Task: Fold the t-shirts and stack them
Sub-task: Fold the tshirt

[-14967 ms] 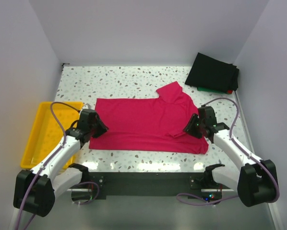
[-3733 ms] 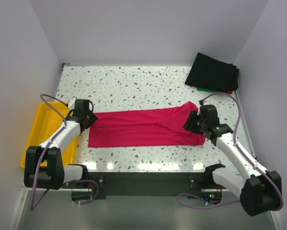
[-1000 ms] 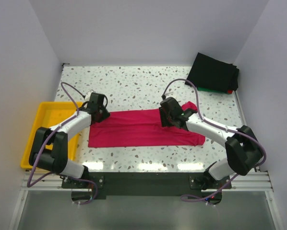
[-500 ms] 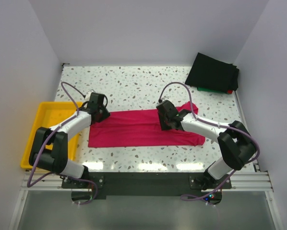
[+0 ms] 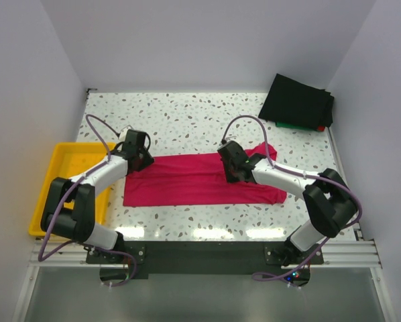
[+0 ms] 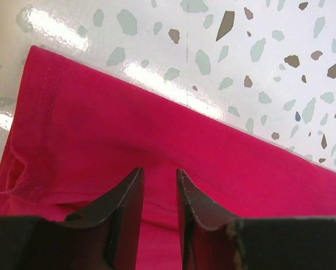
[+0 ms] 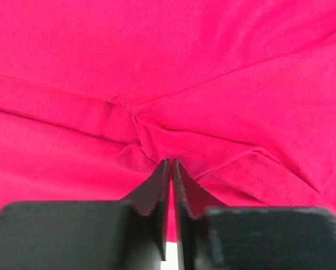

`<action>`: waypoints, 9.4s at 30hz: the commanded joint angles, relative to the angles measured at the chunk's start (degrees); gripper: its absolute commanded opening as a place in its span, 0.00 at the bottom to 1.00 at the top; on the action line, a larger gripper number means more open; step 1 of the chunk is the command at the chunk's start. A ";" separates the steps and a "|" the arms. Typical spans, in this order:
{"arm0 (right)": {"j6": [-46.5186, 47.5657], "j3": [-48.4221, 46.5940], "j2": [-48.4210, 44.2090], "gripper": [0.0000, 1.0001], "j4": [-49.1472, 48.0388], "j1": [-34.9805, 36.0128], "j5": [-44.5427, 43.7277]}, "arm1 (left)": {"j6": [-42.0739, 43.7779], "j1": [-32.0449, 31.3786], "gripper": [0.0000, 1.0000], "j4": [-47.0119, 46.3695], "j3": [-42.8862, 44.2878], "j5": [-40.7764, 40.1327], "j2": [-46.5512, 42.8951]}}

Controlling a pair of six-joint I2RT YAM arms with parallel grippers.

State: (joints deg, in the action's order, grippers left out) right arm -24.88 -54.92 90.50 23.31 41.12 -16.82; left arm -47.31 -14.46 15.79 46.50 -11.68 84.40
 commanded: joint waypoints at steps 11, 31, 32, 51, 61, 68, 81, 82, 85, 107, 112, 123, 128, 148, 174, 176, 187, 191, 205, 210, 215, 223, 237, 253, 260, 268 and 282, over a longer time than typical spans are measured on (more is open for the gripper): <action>0.27 -0.72 -2.16 0.21 1.21 0.71 -1.55 | 1.52 -0.40 0.34 -3.31 0.96 0.52 1.20; 7.31 0.07 -1.91 0.48 2.00 0.80 -3.75 | 2.05 -0.48 0.34 -3.22 1.14 1.31 1.12; 7.31 -0.19 -1.64 0.47 2.09 0.80 -3.40 | 2.05 -0.48 0.34 -3.14 1.14 1.31 1.03; 2.91 -1.60 0.47 0.04 0.16 0.80 4.95 | 2.04 -0.40 0.34 -3.40 0.70 1.14 1.12; -2.36 -2.21 0.91 0.00 -2.12 0.71 8.82 | 2.05 -0.40 0.34 -3.49 0.61 1.22 1.29; -5.61 -2.04 1.17 0.01 -3.45 0.80 9.61 | 2.22 -0.40 0.34 -3.57 0.52 1.22 1.38; -8.16 1.73 -12.18 0.49 -0.72 -4.45 4.42 | 5.47 -3.19 0.36 -5.33 1.40 6.94 0.41; -8.42 2.44 -12.71 0.49 -1.16 -6.04 5.12 | 6.17 -3.99 0.36 -5.42 2.01 7.02 0.85; -9.30 4.99 -12.19 0.49 -3.18 -11.32 9.43 | 6.88 -7.68 0.36 -4.11 3.50 6.15 2.43; -11.33 3.87 5.73 0.49 -10.83 -18.62 13.13 | 3.46 -27.19 0.28 -2.17 -4.83 -5.45 7.71; -5.37 -9.11 15.20 0.49 -5.31 -18.62 11.29 | -5.57 -32.90 0.28 -0.24 -8.53 -6.42 4.21; 9.32 -52.10 45.68 0.49 13.93 -17.40 10.41 | -18.44 -42.23 0.29 -4.36 -7.67 0.16 -1.96; 16.35 -74.49 57.93 0.49 20.71 -16.08 9.61 | -14.49 -42.23 0.30 -1.66 1.56 -1.76 1.02; 8.46 -57.28 34.23 0.53 12.91 -16.07 12.77 | 0.55 -40.64 0.28 0.12 0.70 -2.56 2.61; 11.34 -65.47 54.14 0.15 15.18 -16.69 11.46 | -1.38 -43.20 0.27 -7.27 4.29 5.26 13.50; 11.87 -71.28 56.27 0.15 16.32 -16.95 10.76 | -1.29 -42.41 0.27 -7.62 6.13 6.14 15.35; 13.98 -79.38 54.09 0.39 14.66 -17.13 14.01 | 1.96 -39.42 0.30 -7.62 13.53 9.13 15.36; 14.43 -79.03 47.25 0.50 15.36 -17.22 14.09 | 3.01 -38.98 0.35 -7.27 13.70 9.49 10.88; 1.78 -40.23 13.68 0.60 7.74 -16.17 19.36 | -1.81 -35.47 0.45 2.13 0.99 3.34 -10.81; -3.76 -11.39 -1.53 0.57 -2.56 -8.37 18.32 | -3.23 -34.32 0.41 3.19 -6.85 6.22 -16.80; -9.99 5.06 -14.62 0.53 -5.20 -0.97 18.75 | -1.12 -34.50 0.40 3.63 -11.16 10.18 -18.04; -13.35 13.69 -23.44 0.50 -2.66 7.56 17.52 | -1.38 -34.94 0.40 2.06 -14.94 14.48 -16.99; -14.40 7.46 -12.63 0.43 -4.32 18.28 13.49 | -2.43 -36.08 0.42 -2.34 -18.20 17.04 -13.39; -15.37 6.40 -5.69 0.30 -5.47 20.75 11.19 | -4.72 -36.52 0.40 -5.68 -20.84 17.57 -10.93; -16.25 7.72 -7.17 0.10 -4.33 21.54 10.05 | -4.72 -36.43 0.37 -5.33 -20.92 17.31 -10.22; -16.95 10.53 -11.92 0.00 -1.69 21.72 8.47 | -4.63 -36.43 0.28 -4.10 -20.92 16.96 -10.48; -16.69 7.90 -10.62 0.27 -0.81 21.72 7.33 | -4.99 -36.52 0.26 -4.28 -21.63 17.40 -11.54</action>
State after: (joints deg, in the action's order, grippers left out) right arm -41.47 -44.56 78.48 22.83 62.63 -7.16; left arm -51.94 -50.65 8.56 26.61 6.20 72.77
